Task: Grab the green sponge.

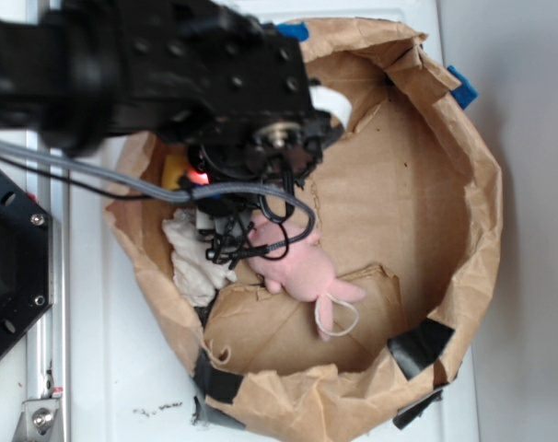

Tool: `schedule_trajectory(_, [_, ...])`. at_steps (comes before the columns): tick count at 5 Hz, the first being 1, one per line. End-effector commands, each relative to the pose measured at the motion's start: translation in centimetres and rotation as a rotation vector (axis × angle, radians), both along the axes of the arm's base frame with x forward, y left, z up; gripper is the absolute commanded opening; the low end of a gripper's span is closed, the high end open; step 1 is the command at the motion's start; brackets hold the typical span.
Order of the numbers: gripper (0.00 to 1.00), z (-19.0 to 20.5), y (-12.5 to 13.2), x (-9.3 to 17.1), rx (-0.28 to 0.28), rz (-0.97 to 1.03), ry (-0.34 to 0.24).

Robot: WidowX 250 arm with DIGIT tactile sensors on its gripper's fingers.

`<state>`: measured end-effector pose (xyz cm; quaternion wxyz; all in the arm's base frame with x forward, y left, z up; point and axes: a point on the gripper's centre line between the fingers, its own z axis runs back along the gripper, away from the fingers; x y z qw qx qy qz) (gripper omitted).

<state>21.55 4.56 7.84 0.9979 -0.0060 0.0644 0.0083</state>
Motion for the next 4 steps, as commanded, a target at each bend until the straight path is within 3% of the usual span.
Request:
schedule_trajectory(1, [0.00,9.4,1.0,2.6,-0.028,0.115,-0.159])
schedule_trajectory(2, [0.00,11.3,1.7,4.9,0.008,0.074,-0.219])
schedule_trajectory(4, [0.00,9.8,0.8,5.2,0.026,0.047,-0.219])
